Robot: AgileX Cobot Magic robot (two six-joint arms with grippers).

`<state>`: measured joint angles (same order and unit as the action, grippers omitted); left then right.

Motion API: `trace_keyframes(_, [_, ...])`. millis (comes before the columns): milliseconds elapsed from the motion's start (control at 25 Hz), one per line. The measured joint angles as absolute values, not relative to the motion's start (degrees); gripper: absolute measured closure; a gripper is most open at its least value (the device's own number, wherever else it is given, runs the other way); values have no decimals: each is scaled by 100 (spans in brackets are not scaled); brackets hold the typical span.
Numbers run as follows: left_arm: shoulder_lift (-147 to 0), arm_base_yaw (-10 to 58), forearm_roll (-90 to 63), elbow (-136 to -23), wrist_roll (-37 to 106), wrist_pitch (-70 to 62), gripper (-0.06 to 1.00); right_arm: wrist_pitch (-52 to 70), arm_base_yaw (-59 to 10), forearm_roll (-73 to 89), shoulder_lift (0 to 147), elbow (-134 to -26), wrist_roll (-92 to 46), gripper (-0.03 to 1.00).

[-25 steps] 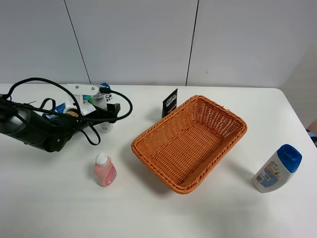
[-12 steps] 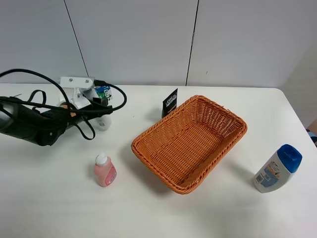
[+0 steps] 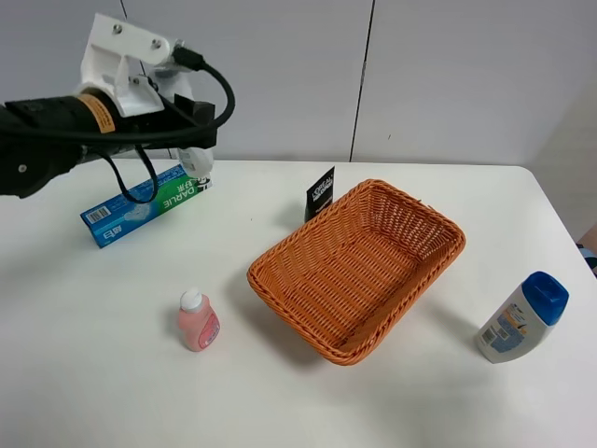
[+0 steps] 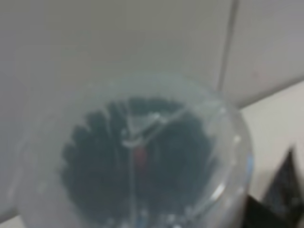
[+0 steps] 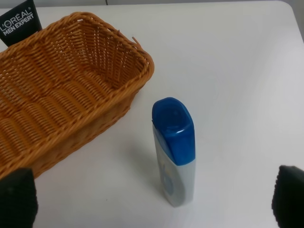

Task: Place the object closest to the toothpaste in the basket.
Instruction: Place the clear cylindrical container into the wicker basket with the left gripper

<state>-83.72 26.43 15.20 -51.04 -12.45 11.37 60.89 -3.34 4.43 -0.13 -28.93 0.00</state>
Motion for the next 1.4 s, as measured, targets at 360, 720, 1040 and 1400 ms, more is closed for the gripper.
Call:
trace_keyframes(360, [-8827, 4258, 1131, -5694, -1250, 100, 50, 6089, -334, 443, -13, -2893, 0, -3])
trace_keyframes(720, [-10017, 4690, 718, -5696, -1258, -51, 50, 6089, -334, 443, -13, -2893, 0, -3])
trace_keyframes(1040, [-10266, 4704, 49, -5700, -1690, 300, 24, 6089, -334, 443, -13, -2893, 0, -3])
trace_keyframes(1400, [-9646, 4613, -167, -5766, -1887, 1365, -4, 6089, -334, 443, -13, -2893, 0, -3])
